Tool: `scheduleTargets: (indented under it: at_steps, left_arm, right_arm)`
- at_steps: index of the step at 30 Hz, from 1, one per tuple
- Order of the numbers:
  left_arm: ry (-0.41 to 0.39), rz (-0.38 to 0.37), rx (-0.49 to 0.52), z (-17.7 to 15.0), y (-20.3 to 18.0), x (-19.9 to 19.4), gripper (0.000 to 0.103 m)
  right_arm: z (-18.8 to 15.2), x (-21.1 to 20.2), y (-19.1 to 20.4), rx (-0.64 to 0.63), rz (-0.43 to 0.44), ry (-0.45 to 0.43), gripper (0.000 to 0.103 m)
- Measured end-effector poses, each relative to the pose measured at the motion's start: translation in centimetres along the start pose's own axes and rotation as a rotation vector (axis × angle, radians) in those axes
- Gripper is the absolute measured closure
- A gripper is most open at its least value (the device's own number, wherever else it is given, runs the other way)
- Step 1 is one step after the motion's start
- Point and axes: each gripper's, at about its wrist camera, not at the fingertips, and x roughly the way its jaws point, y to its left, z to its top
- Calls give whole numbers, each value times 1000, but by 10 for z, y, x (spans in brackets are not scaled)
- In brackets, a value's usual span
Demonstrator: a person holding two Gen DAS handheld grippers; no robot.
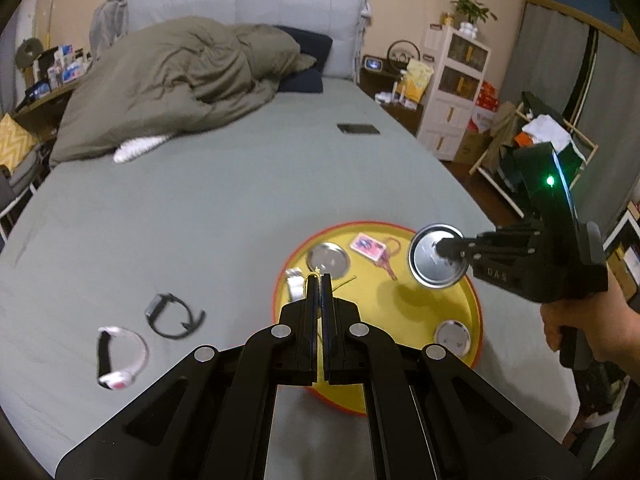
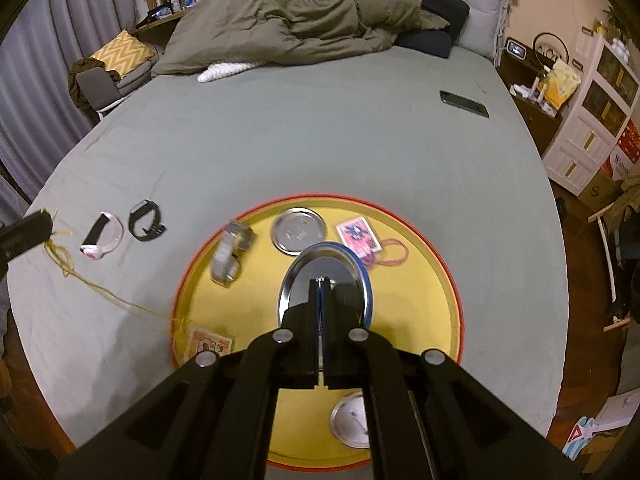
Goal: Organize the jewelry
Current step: 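Lift the card badge and silver lid out of the tray toward the bed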
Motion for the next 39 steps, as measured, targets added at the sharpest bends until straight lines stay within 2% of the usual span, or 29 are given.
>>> scheduleTargets:
  at_steps: [6, 12, 27, 39]
  left_arm:
    - [-64, 30, 3, 15, 27, -38, 102]
    - [-94, 78, -24, 13, 57, -67, 102]
    - [-89, 220, -124, -23, 136, -112, 102]
    - [-68, 287, -207, -56, 178, -133, 102]
  right_arm:
    - [16, -12, 34, -18, 14, -28, 101]
    - [29, -13, 75, -65, 52, -41, 101]
    - [45, 6, 174, -193, 167, -22, 101]
    - [46, 25, 241, -288, 243, 10, 101]
